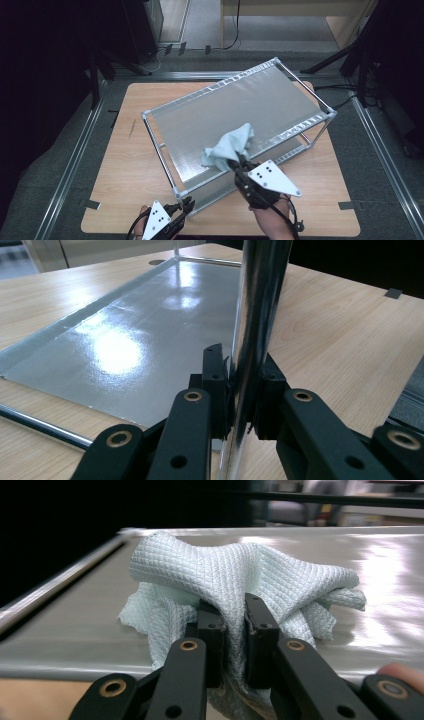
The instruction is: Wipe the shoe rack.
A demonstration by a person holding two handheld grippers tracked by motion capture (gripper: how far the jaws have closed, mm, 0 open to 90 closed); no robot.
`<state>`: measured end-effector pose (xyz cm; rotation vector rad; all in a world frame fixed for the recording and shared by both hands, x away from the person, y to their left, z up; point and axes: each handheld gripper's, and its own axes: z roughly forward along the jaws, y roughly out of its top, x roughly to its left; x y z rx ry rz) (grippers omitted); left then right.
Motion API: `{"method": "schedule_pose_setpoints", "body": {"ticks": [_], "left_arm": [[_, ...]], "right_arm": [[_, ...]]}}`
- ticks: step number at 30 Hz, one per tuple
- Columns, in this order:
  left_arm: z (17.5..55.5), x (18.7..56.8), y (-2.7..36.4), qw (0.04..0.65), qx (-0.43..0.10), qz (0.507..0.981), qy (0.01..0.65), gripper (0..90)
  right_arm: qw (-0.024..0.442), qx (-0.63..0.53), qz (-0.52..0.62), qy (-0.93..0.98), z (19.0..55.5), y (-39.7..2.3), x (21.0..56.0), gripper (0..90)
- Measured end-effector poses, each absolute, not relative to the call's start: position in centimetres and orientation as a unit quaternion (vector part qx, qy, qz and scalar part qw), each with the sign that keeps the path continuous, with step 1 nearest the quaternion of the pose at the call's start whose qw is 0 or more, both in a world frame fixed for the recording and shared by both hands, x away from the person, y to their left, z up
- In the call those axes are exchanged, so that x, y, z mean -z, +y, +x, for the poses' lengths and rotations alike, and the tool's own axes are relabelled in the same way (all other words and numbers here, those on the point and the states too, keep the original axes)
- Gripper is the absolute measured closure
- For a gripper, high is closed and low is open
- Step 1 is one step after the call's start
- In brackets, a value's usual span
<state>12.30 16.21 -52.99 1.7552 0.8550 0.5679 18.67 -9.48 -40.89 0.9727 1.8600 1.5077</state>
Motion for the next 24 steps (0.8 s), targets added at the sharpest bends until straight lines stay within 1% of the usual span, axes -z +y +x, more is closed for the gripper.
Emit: {"method": "schedule_pose_setpoints", "body": {"ticks": [2,4,8,12,16,18,24], "left_arm": [[12.3,53.0,16.2,0.527,-0.238,0.734,0.357,80.7],[12.3,53.0,16.2,0.527,-0.238,0.735,0.356,80.7],[12.2,53.0,16.3,0.524,-0.240,0.739,0.348,80.9],[12.1,52.9,16.6,0.523,-0.236,0.744,0.343,80.8],[12.1,52.9,17.2,0.521,-0.236,0.745,0.344,80.8],[12.1,52.9,17.5,0.520,-0.238,0.743,0.347,80.8],[12.3,52.9,18.1,0.521,-0.238,0.737,0.358,80.6]], "right_arm": [[0.256,-0.568,0.341,0.704,18.0,-8.4,40.9,81.2],[0.247,-0.571,0.320,0.714,17.4,-7.4,40.9,81.1],[0.254,-0.568,0.305,0.721,17.3,-7.0,40.8,80.7],[0.260,-0.566,0.338,0.705,18.7,-9.1,40.8,80.7],[0.289,-0.554,0.380,0.682,20.4,-12.4,40.7,80.9],[0.311,-0.543,0.395,0.672,21.1,-14.2,40.6,80.8],[0.340,-0.526,0.460,0.629,22.8,-19.3,40.4,81.1]]}}
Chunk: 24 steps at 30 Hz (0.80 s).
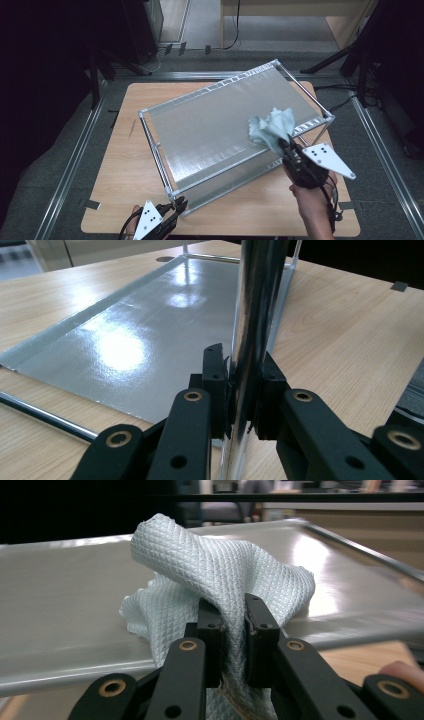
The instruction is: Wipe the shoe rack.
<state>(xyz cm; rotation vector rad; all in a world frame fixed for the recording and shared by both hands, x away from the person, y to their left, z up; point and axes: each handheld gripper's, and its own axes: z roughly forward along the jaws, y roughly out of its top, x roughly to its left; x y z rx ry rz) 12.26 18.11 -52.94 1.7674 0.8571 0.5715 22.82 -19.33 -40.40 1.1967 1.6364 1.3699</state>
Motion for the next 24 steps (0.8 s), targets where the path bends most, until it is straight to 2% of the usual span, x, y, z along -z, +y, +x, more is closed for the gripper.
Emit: {"method": "schedule_pose_setpoints", "body": {"ticks": [3,5,8,15,19,24], "left_arm": [[12.3,53.0,18.0,0.522,-0.239,0.735,0.360,80.6],[12.3,53.0,17.9,0.523,-0.238,0.735,0.361,80.6],[12.4,53.0,17.6,0.524,-0.239,0.734,0.359,80.7],[12.4,53.0,17.2,0.527,-0.236,0.735,0.355,80.7],[12.4,53.0,17.0,0.526,-0.235,0.738,0.351,80.7],[12.3,53.0,16.9,0.525,-0.236,0.740,0.349,80.8]], "right_arm": [[0.347,-0.521,0.463,0.628,22.9,-19.8,40.7,81.1],[0.360,-0.514,0.457,0.630,22.6,-19.1,40.8,81.1],[0.353,-0.520,0.444,0.638,22.1,-17.6,40.9,81.2],[0.328,-0.536,0.389,0.674,19.9,-12.3,41.2,81.2],[0.287,-0.551,0.341,0.706,17.9,-8.8,41.0,81.0],[0.276,-0.555,0.278,0.734,15.4,-5.3,41.2,80.6]]}}
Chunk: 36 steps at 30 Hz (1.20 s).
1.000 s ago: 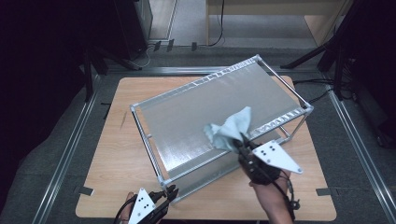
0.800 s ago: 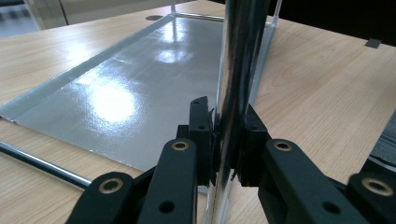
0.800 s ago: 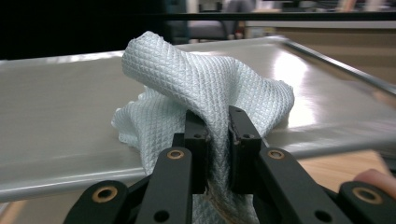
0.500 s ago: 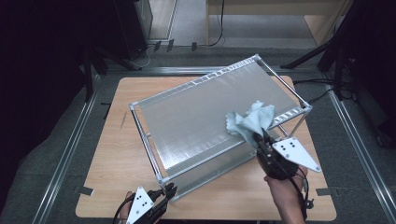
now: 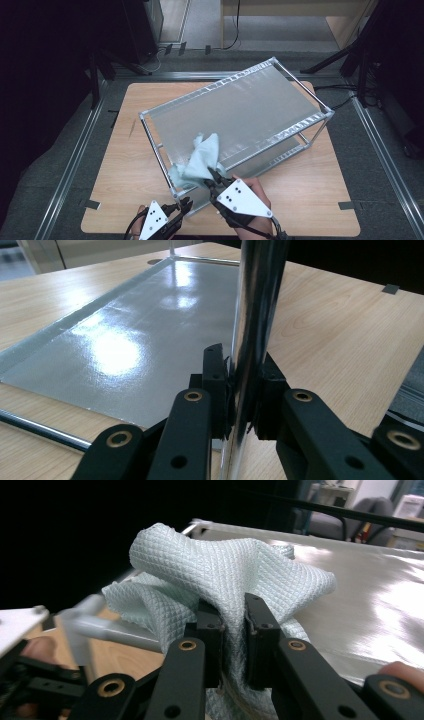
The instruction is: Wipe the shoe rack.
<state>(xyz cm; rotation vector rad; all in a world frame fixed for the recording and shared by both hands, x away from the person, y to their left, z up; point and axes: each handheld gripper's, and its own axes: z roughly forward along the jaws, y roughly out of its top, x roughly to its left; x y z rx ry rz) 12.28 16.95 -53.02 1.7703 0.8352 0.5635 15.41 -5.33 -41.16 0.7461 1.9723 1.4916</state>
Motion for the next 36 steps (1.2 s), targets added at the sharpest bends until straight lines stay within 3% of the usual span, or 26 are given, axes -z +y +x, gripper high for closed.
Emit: {"method": "schedule_pose_setpoints", "body": {"ticks": [4,8,11,13,21,25,30,36], "left_arm": [[12.2,53.0,17.0,0.523,-0.238,0.741,0.347,80.8],[12.2,53.0,17.0,0.524,-0.238,0.742,0.345,80.9],[12.2,53.0,17.0,0.523,-0.239,0.743,0.343,80.9],[12.2,53.0,17.0,0.523,-0.239,0.743,0.343,80.9],[12.2,53.1,17.0,0.524,-0.238,0.742,0.344,80.9],[12.2,53.1,17.0,0.525,-0.237,0.741,0.345,80.9],[12.3,53.1,17.0,0.526,-0.237,0.741,0.345,80.9],[12.4,53.1,16.9,0.528,-0.233,0.740,0.345,80.8]], "right_arm": [[0.264,-0.560,0.283,0.732,16.2,-6.3,41.1,80.5],[0.286,-0.553,0.324,0.712,18.1,-9.3,41.1,80.6],[0.317,-0.541,0.358,0.692,19.7,-12.3,41.2,81.0],[0.367,-0.516,0.371,0.680,20.6,-14.0,41.3,81.2],[0.412,-0.486,0.463,0.616,23.6,-21.2,41.7,81.2],[0.396,-0.488,0.493,0.602,24.1,-23.2,42.1,81.2],[0.371,-0.499,0.476,0.622,23.3,-22.0,42.1,81.4],[0.343,-0.514,0.416,0.667,20.6,-16.6,42.2,81.4]]}}
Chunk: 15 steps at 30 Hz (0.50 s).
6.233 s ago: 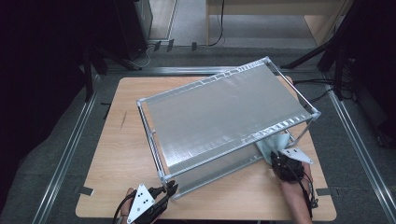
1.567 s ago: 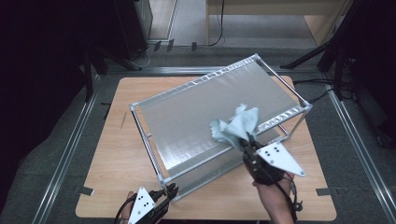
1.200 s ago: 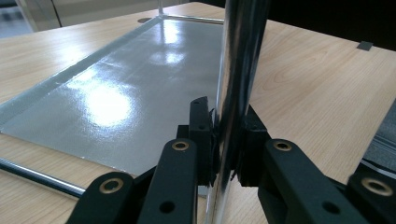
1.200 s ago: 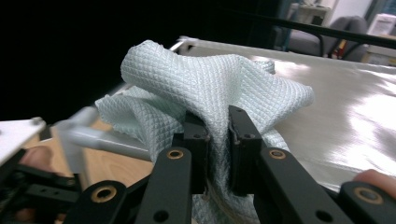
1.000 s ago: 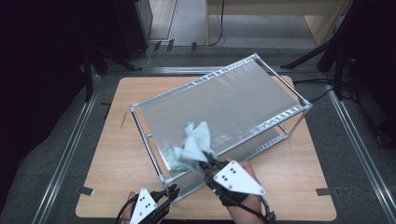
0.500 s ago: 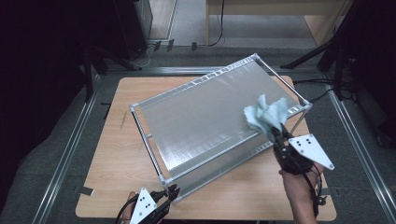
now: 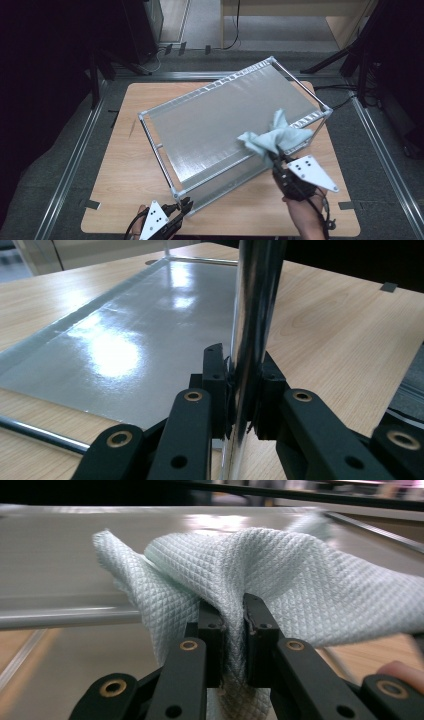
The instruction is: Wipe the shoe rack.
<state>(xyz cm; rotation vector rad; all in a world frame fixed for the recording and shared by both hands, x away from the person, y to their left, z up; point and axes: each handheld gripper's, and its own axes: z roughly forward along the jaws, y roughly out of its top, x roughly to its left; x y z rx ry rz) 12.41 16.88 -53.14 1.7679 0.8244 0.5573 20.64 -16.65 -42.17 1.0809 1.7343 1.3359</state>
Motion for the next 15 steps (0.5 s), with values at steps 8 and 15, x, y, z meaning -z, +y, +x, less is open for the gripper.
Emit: {"method": "schedule_pose_setpoints", "body": {"ticks": [8,15], "left_arm": [[12.4,53.2,16.7,0.529,-0.233,0.741,0.342,80.8],[12.4,53.2,16.7,0.527,-0.234,0.742,0.342,80.8]], "right_arm": [[0.277,-0.547,0.335,0.715,16.6,-9.6,42.1,81.2],[0.245,-0.561,0.283,0.739,14.8,-6.7,41.9,81.1]]}}
